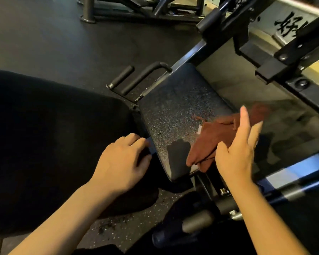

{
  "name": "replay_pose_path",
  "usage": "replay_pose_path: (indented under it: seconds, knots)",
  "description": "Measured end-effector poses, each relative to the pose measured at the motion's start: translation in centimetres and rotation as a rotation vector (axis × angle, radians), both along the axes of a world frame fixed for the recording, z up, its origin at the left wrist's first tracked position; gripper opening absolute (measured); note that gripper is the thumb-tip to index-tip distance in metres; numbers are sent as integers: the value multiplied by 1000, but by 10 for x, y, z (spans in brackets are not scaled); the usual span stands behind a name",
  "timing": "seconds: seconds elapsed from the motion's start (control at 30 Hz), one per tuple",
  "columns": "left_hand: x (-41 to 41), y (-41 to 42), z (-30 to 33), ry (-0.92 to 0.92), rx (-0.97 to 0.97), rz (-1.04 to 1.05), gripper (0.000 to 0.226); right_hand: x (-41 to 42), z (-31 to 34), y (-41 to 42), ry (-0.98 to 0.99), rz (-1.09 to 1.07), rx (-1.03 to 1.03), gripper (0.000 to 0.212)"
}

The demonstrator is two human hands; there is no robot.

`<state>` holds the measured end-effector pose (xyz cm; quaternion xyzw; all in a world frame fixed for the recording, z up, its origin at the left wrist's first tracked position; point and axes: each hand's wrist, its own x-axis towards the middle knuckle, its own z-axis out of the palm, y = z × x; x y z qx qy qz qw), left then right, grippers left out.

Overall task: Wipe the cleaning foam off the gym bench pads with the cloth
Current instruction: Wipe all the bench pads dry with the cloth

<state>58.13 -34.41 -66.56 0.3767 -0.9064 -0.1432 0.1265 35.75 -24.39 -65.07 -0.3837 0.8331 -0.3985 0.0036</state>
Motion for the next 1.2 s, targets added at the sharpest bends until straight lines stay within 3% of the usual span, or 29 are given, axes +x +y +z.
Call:
replay_pose_path:
  seconds: [0.17,0.3,0.43,0.67,0.8,1.0,1.1,1.2]
  knots:
    - [-57,17,1,107,165,-7,44,-38,-27,-13,360,-164,436,98]
    - [-96,26,-27,111,284,58,57,-75,-19,-50,403,-183,651,91]
    - [-128,24,-34,95,277,19,74,-95,-6,-92,382,-155,757,81]
    - [-131,3,-68,-48,333,6,95,-128,0,-168,444,-30,692,53]
    - [-140,8,-69,-66,380,-35,101,-138,5,-182,340,71,671,55]
    - [-146,-4,-65,125,421,6,104,-106,3,-90,326,-72,722,57]
    - [-143,-13,-76,27,508,8,123,-85,1,-35,375,-130,776,66]
    - [-154,-3,-79,-126,519,-36,139,-89,-4,-34,384,-129,751,71]
